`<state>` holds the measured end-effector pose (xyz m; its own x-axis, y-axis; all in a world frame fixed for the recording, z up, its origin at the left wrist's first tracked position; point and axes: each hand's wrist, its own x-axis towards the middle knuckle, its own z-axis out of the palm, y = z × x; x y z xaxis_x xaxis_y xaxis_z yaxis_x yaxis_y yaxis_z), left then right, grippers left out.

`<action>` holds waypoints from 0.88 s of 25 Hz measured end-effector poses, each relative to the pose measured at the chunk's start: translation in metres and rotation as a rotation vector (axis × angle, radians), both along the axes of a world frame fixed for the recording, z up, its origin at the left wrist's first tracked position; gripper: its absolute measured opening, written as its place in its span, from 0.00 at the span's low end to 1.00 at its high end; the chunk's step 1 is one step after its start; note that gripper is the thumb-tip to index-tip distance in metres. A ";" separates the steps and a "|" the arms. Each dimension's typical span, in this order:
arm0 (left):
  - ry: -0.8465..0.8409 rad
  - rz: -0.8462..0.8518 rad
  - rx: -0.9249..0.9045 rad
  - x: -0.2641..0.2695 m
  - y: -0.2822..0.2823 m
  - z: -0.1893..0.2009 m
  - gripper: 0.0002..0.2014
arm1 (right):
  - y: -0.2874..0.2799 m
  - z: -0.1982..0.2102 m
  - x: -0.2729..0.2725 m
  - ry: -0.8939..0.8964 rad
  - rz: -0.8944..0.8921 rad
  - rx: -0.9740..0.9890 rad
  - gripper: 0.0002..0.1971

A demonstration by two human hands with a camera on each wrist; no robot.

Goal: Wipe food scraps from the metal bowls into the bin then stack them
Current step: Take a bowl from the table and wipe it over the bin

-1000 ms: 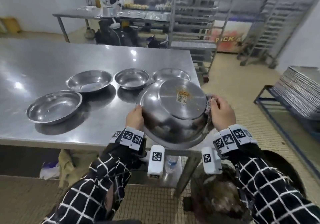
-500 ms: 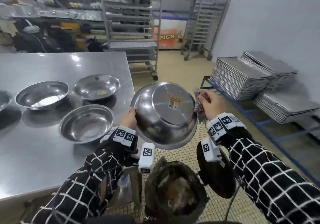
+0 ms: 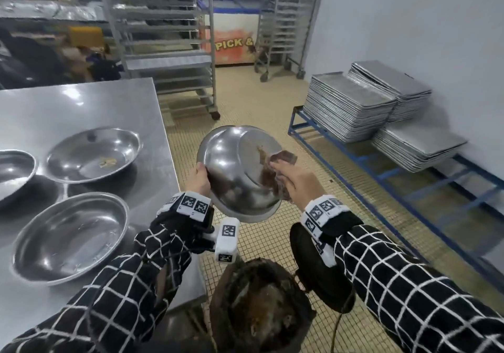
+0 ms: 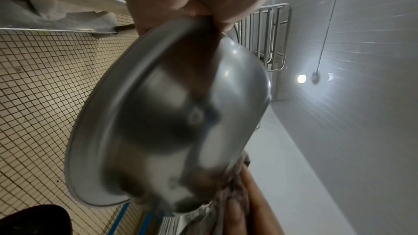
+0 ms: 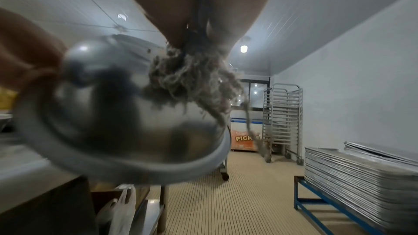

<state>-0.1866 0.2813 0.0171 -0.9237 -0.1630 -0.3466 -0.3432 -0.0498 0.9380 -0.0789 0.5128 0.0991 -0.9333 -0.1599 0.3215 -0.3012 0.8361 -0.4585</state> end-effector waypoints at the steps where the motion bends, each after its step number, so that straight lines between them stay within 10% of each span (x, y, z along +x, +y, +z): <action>1: -0.019 -0.041 -0.035 0.003 0.001 0.010 0.31 | 0.005 -0.006 -0.001 -0.023 0.006 -0.019 0.17; 8: 0.021 -0.081 -0.205 0.005 0.004 0.048 0.24 | 0.010 0.012 -0.040 -0.058 -0.409 -0.388 0.15; 14: 0.059 -0.186 -0.172 0.004 0.009 0.072 0.18 | -0.020 0.036 -0.068 -0.082 -0.338 -0.343 0.17; 22: 0.135 -0.199 -0.183 -0.002 0.011 0.077 0.21 | -0.015 -0.040 0.008 -0.067 -0.219 -0.310 0.21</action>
